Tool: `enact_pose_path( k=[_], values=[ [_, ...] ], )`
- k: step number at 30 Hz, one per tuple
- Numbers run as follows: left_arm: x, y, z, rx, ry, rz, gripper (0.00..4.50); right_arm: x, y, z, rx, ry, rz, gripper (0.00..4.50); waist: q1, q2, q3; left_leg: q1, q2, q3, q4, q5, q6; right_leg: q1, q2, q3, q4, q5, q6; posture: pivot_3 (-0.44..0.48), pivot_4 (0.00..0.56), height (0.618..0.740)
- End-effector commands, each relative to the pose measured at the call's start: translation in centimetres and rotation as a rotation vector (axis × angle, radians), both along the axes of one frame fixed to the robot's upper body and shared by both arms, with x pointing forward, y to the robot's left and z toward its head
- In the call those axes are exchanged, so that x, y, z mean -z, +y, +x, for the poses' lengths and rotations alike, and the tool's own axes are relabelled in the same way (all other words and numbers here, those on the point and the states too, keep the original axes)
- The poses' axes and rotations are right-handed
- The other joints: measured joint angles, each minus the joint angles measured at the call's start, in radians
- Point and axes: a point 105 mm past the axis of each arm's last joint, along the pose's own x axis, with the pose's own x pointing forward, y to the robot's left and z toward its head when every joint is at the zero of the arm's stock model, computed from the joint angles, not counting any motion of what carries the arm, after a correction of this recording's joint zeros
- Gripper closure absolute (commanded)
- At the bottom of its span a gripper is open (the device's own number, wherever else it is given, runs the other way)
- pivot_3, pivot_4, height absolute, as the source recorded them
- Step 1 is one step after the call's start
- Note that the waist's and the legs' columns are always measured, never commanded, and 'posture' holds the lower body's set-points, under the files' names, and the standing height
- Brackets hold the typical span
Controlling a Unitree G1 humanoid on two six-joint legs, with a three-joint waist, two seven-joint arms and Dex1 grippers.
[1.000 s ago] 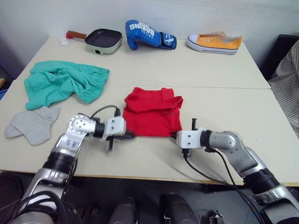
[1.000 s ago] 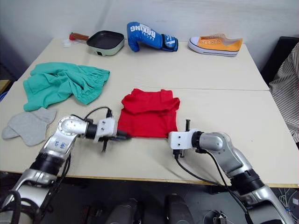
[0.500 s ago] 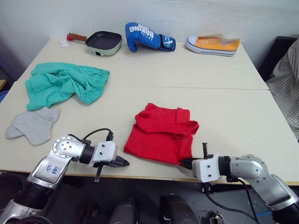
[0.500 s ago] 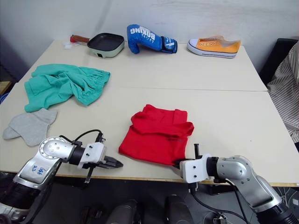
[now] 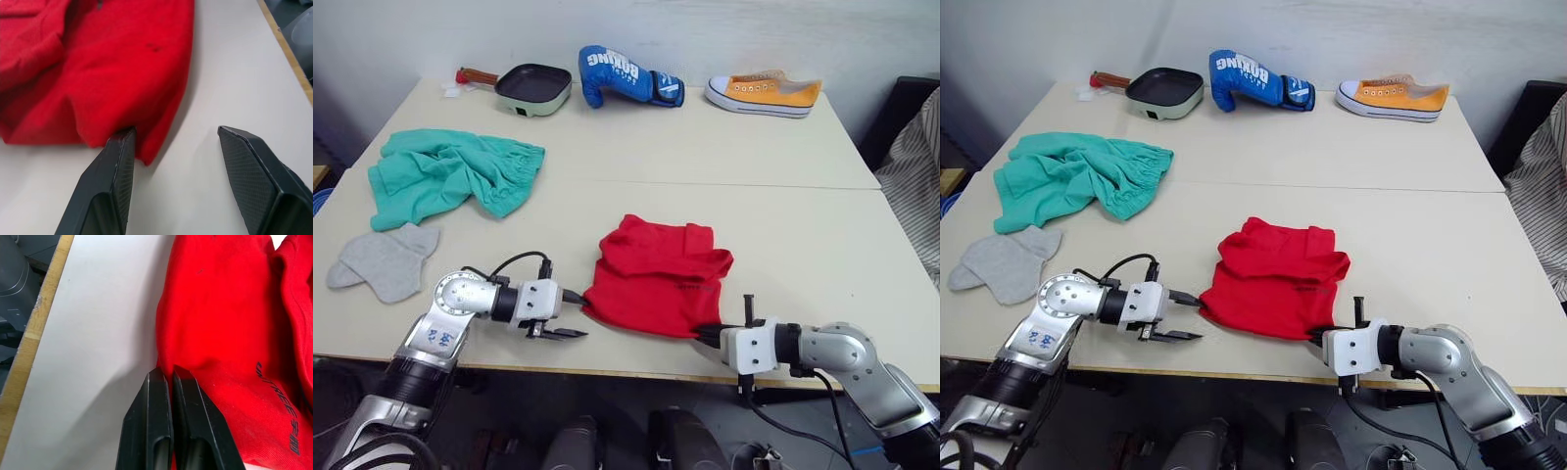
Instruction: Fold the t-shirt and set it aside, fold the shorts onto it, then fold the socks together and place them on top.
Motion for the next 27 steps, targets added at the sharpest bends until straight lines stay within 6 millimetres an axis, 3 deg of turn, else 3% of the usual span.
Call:
enact_pose_path(
  k=[1,3,6,10,13,17,26,27],
  values=[
    [-1.7,-1.3,0.1,0.043,-0.030,-0.063,1.70,-0.5,0.2,0.1,-0.010,-0.033,0.011,4.50,0.000,0.000,0.000,0.000,0.000,0.000,0.000,0.000,0.000,0.000,0.000,0.000,0.000,0.000,0.000,0.000,0.150,0.740],
    [-3.2,-1.6,0.0,0.045,0.004,-0.119,1.70,-0.4,0.2,0.1,-0.008,-0.030,0.009,4.50,-0.002,0.000,0.000,0.000,0.000,0.000,0.000,0.000,0.000,0.000,0.000,0.000,0.000,0.000,0.000,0.000,0.150,0.740],
    [-4.9,-1.3,0.0,0.034,0.059,-0.143,1.17,-0.3,0.1,0.1,-0.007,-0.027,0.005,4.50,-0.004,0.000,0.000,0.000,0.000,0.000,0.000,0.000,0.000,0.000,0.000,0.000,0.001,0.000,0.000,0.000,0.150,0.740],
    [-5.6,-1.0,-0.2,0.048,0.107,-0.117,0.03,-0.2,0.1,0.2,-0.001,-0.025,0.003,4.50,-0.003,0.000,0.000,0.000,0.000,0.000,0.000,0.000,-0.001,0.000,0.000,0.000,0.001,0.000,0.000,0.000,0.150,0.740],
    [-5.7,-0.7,-0.8,0.077,0.183,-0.083,0.03,-0.1,0.0,0.2,0.000,-0.025,-0.003,4.50,-0.002,0.000,0.000,0.000,0.000,0.000,0.000,0.000,-0.001,0.000,0.000,0.000,0.001,0.000,0.000,0.000,0.150,0.740],
    [-6.4,-1.1,0.0,0.058,0.107,-0.110,0.03,-0.1,0.1,0.3,0.002,-0.025,-0.003,4.50,-0.002,0.000,0.000,0.000,0.000,0.000,0.001,0.000,-0.001,0.000,0.000,0.000,0.001,0.000,0.000,0.000,0.150,0.740],
    [-2.0,-2.8,1.1,0.156,-0.046,0.075,0.03,-0.3,0.4,0.4,-0.002,-0.024,0.005,4.50,-0.003,0.000,0.000,0.000,0.000,0.000,0.001,0.000,-0.001,0.000,0.000,0.000,0.001,0.000,0.000,0.000,0.150,0.740],
    [-1.7,-2.9,1.4,0.156,-0.062,0.089,0.22,-0.4,0.4,0.5,-0.002,-0.026,0.005,4.50,-0.002,0.000,0.000,0.000,0.000,0.000,0.001,0.000,-0.001,0.000,0.000,0.000,0.001,0.000,0.000,0.000,0.150,0.740]
  ],
)
